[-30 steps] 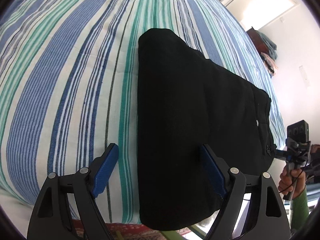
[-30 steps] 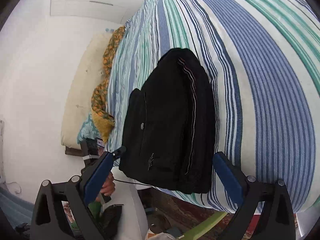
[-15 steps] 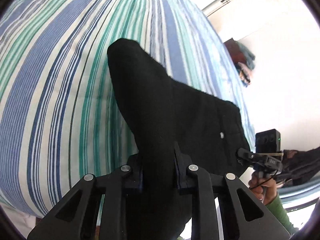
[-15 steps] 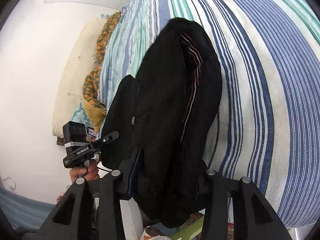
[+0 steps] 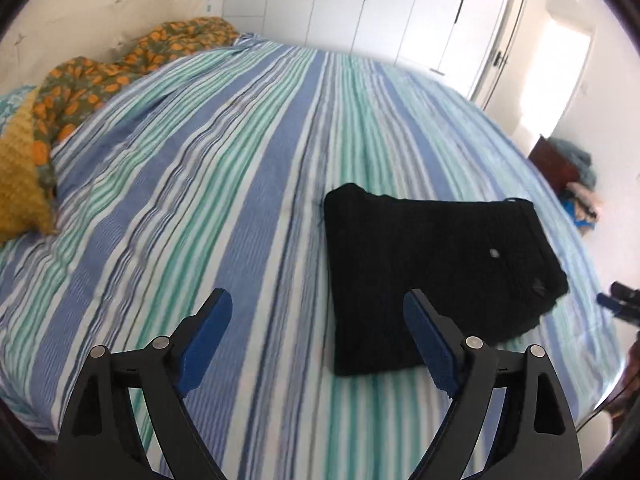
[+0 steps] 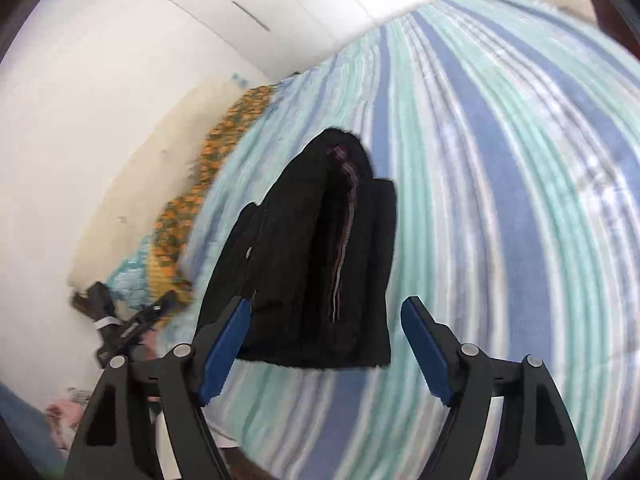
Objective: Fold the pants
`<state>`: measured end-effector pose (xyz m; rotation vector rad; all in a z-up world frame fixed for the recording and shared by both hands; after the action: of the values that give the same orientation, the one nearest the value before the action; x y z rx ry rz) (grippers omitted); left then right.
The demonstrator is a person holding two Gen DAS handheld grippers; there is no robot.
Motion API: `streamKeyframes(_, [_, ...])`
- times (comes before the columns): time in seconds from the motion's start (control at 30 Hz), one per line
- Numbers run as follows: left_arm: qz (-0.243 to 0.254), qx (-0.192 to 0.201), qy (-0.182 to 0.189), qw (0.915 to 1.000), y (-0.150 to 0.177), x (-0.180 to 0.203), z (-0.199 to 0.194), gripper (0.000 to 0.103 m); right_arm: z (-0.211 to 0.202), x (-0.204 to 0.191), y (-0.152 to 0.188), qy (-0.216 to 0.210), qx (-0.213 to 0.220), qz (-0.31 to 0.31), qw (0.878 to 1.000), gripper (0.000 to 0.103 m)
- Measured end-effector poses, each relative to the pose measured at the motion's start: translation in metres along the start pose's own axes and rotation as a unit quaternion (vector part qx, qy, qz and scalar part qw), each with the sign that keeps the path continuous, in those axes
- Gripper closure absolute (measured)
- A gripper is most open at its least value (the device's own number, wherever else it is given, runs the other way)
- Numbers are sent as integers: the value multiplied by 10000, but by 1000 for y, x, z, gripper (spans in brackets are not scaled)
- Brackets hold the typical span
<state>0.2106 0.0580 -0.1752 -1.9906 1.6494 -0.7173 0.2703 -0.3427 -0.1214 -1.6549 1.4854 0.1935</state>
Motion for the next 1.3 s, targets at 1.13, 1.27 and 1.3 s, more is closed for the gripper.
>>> streamKeyframes(1.13, [869,-524,-540,9934,92,108,-93,3,-45,-77,159,2553,245,-1509,9547,0])
streamKeyframes(1.27, [842,-561,-473,9937,94,108,-97,2,-49,-88,159,2558,290,-1614,9527,0])
streamKeyframes(1.3, [845,-570,-461,9937,94,107,-99,2,-51,-91,158,2547,305,-1617,9529,0])
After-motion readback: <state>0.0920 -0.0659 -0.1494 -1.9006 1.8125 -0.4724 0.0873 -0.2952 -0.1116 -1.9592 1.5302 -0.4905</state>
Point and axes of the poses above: each gripper's, at about its wrist camera, not at the fingertips, and z roughly the way its jaws point, x to its right, y to its underside, the point moved 4 cm from there along z, roughly the way its jaws point, and after that the axes turned 3 degrees about -y, right-handed, at the moved point
